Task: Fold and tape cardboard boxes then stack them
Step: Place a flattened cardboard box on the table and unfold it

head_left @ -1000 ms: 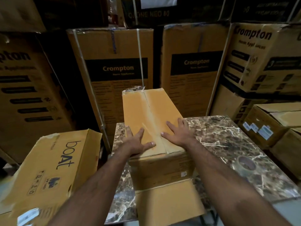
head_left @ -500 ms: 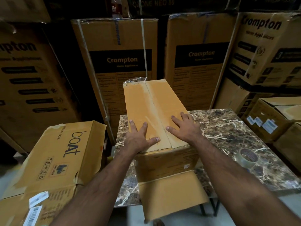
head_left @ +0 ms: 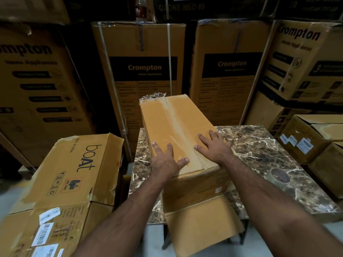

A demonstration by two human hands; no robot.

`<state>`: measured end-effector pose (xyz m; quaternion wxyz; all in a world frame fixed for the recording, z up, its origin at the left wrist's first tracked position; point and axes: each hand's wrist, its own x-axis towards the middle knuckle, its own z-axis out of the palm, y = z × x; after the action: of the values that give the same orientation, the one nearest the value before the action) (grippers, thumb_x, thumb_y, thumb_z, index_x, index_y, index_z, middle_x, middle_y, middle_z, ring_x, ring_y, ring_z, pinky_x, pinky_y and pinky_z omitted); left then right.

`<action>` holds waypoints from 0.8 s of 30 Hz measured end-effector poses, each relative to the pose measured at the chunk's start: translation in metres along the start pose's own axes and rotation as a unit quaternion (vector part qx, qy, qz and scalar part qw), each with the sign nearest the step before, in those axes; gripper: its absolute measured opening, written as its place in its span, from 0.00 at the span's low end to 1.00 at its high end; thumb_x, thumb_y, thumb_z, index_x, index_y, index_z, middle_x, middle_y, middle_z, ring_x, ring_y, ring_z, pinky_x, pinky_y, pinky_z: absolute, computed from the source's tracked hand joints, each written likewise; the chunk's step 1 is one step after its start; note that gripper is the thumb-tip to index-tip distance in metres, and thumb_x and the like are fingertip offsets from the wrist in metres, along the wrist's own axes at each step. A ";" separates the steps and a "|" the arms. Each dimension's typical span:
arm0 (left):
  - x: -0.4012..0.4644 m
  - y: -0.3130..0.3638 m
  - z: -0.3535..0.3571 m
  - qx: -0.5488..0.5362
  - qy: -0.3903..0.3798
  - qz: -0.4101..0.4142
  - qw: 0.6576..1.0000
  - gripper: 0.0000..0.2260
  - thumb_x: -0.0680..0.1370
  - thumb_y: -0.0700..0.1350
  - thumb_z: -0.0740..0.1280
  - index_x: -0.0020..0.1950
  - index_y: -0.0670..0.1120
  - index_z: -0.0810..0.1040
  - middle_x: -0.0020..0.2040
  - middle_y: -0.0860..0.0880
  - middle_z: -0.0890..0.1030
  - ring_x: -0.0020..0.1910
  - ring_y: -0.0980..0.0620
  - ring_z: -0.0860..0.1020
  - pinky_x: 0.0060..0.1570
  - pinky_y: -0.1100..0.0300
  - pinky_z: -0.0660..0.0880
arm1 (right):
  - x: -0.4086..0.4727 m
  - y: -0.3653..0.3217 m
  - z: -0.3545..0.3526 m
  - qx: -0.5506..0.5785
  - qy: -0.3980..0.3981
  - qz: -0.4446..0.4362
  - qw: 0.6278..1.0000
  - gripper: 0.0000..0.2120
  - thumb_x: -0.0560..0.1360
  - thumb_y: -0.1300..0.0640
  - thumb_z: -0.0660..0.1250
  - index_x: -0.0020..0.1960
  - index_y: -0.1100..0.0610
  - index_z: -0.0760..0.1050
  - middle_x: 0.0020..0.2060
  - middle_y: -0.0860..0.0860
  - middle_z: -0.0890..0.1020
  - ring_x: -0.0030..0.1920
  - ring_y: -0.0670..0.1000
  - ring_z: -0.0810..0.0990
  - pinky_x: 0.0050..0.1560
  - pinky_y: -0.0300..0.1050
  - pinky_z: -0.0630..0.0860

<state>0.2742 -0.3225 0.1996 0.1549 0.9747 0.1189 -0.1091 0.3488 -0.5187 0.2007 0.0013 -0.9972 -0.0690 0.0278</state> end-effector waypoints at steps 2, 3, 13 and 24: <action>0.002 0.001 0.001 0.002 -0.004 -0.006 1.000 0.47 0.71 0.77 0.57 0.82 0.58 0.42 0.79 0.38 0.33 0.74 0.27 0.59 0.65 0.37 0.73 | 0.004 0.001 -0.001 -0.001 -0.001 -0.004 1.000 0.35 0.77 0.26 0.46 0.80 0.38 0.51 0.82 0.51 0.51 0.80 0.58 0.51 0.71 0.73 0.58; 0.004 0.002 0.002 0.005 -0.009 -0.009 1.000 0.47 0.71 0.77 0.56 0.81 0.58 0.41 0.79 0.38 0.33 0.74 0.27 0.59 0.65 0.37 0.73 | 0.005 0.002 0.001 0.001 -0.002 -0.005 1.000 0.34 0.77 0.26 0.46 0.80 0.38 0.51 0.82 0.51 0.52 0.80 0.58 0.51 0.71 0.72 0.59; 0.006 0.042 0.006 0.041 -0.015 -0.050 0.998 0.45 0.73 0.77 0.52 0.81 0.57 0.37 0.78 0.36 0.31 0.74 0.29 0.61 0.66 0.43 0.73 | 0.034 0.034 0.004 0.039 0.053 -0.037 0.997 0.31 0.79 0.30 0.52 0.78 0.42 0.62 0.79 0.53 0.60 0.78 0.57 0.57 0.71 0.68 0.60; -0.012 0.087 0.027 0.085 -0.046 -0.051 0.994 0.47 0.73 0.77 0.49 0.80 0.51 0.33 0.76 0.31 0.30 0.75 0.27 0.58 0.66 0.42 0.71 | 0.036 0.081 0.007 0.014 0.271 0.126 0.954 0.20 0.83 0.47 0.55 0.58 0.56 0.80 0.54 0.56 0.80 0.55 0.57 0.75 0.55 0.56 0.69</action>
<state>0.2816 -0.4137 0.2014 0.0707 0.9708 0.1516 -0.1717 0.3947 -0.5941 0.1910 0.0301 -0.9677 0.0604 -0.2429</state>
